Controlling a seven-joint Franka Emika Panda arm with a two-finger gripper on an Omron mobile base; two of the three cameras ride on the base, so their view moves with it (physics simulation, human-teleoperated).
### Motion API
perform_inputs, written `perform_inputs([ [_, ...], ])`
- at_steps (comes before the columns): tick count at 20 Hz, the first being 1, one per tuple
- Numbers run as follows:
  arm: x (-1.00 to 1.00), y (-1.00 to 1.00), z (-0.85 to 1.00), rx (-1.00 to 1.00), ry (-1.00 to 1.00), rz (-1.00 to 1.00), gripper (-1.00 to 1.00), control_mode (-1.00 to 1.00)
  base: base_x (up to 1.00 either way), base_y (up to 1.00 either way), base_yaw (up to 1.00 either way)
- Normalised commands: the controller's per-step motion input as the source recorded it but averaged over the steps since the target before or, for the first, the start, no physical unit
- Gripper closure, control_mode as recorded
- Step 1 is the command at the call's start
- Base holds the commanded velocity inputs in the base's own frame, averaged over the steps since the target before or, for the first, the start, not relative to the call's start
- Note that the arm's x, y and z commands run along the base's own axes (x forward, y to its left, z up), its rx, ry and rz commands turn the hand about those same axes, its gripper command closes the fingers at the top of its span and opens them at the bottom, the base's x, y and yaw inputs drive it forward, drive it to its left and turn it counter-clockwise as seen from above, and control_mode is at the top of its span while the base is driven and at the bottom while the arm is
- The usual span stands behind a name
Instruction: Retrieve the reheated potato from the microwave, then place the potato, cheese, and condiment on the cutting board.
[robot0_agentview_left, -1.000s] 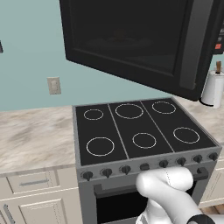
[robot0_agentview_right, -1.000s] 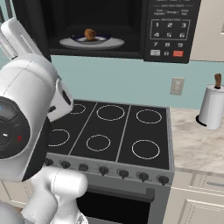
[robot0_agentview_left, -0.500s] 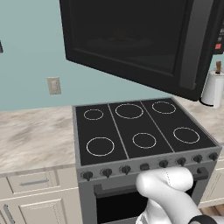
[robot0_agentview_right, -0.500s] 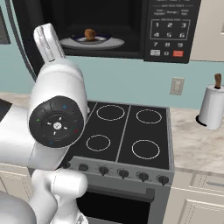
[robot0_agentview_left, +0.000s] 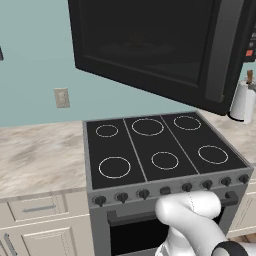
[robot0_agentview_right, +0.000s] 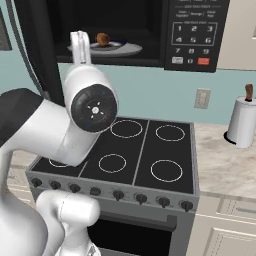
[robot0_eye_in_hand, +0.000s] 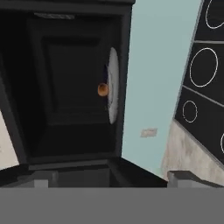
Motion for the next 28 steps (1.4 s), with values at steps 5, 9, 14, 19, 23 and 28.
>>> perform_inputs([
  [5,0.36,0.17,-0.05,0.15,0.24,0.12,-1.00,-1.00,0.00,0.00,0.00],
  [9,0.15,0.22,0.00,0.10,0.13,0.18,-1.00,-1.00,0.00,0.00,0.00],
  [14,0.07,0.27,0.00,0.08,0.02,0.19,-1.00,-1.00,0.00,0.00,0.00],
  [19,-0.06,0.29,0.00,0.09,0.01,0.24,-1.00,-1.00,0.00,0.00,0.00],
  [23,-0.32,0.33,0.00,0.06,0.00,0.25,-1.00,-1.00,0.00,0.00,0.00],
  [28,-0.37,0.40,0.00,0.02,0.00,0.21,-1.00,-1.00,0.00,0.00,0.00],
])
